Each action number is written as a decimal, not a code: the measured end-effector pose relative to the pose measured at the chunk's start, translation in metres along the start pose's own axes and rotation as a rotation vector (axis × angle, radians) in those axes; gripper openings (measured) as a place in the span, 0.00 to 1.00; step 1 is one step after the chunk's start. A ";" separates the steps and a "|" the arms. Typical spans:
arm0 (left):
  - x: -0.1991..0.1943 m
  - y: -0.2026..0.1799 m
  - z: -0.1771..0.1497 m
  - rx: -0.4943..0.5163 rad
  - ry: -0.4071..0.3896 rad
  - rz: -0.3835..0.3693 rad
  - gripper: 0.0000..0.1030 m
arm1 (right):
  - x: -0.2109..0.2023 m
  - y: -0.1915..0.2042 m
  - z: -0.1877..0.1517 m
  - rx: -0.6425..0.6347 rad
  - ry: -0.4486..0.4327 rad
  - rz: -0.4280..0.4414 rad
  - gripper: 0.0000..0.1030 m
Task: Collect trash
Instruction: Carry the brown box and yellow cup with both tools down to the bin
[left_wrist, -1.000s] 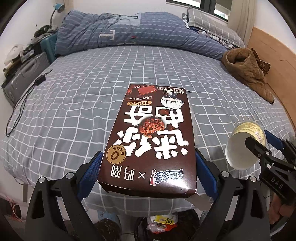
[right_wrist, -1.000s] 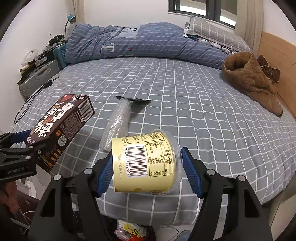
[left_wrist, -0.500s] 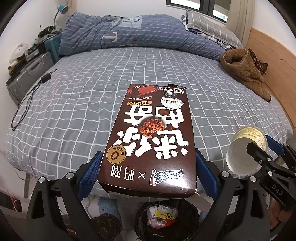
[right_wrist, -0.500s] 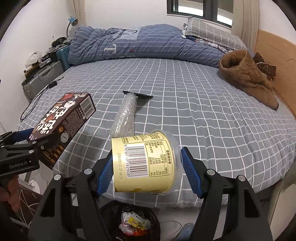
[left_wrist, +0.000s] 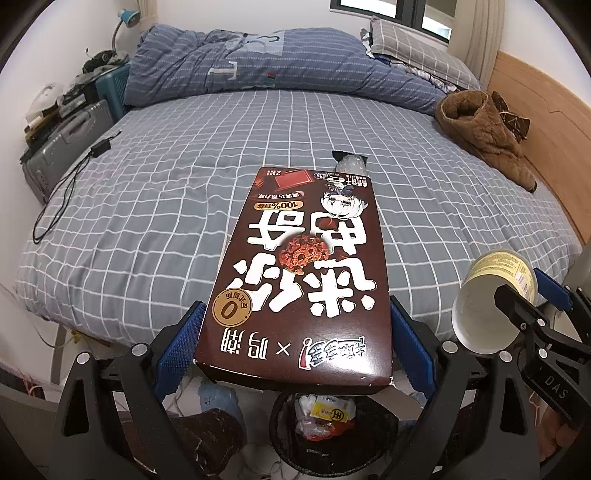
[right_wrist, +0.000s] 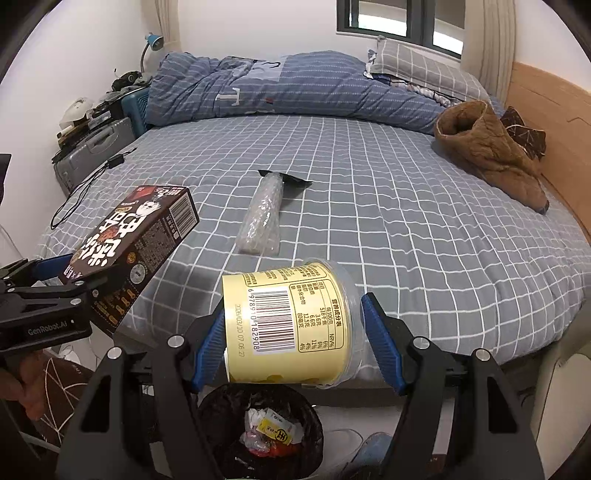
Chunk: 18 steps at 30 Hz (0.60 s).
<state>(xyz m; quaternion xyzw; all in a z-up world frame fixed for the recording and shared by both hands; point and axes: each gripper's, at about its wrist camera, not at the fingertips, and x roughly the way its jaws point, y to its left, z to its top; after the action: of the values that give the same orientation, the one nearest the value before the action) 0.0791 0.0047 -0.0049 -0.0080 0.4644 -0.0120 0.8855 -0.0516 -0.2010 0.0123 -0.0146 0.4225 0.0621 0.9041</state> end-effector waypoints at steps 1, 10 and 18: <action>-0.003 0.000 -0.003 -0.001 0.000 -0.001 0.89 | -0.002 0.001 -0.002 0.001 0.000 0.001 0.64; -0.024 -0.001 -0.025 -0.015 0.001 -0.007 0.89 | -0.023 0.006 -0.025 -0.002 0.001 -0.001 0.64; -0.043 -0.005 -0.048 -0.010 -0.004 -0.018 0.89 | -0.038 0.014 -0.048 0.002 0.009 0.001 0.64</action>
<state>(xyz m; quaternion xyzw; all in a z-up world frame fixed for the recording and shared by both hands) 0.0149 0.0013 0.0030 -0.0168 0.4624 -0.0176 0.8863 -0.1139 -0.1944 0.0109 -0.0139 0.4266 0.0620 0.9022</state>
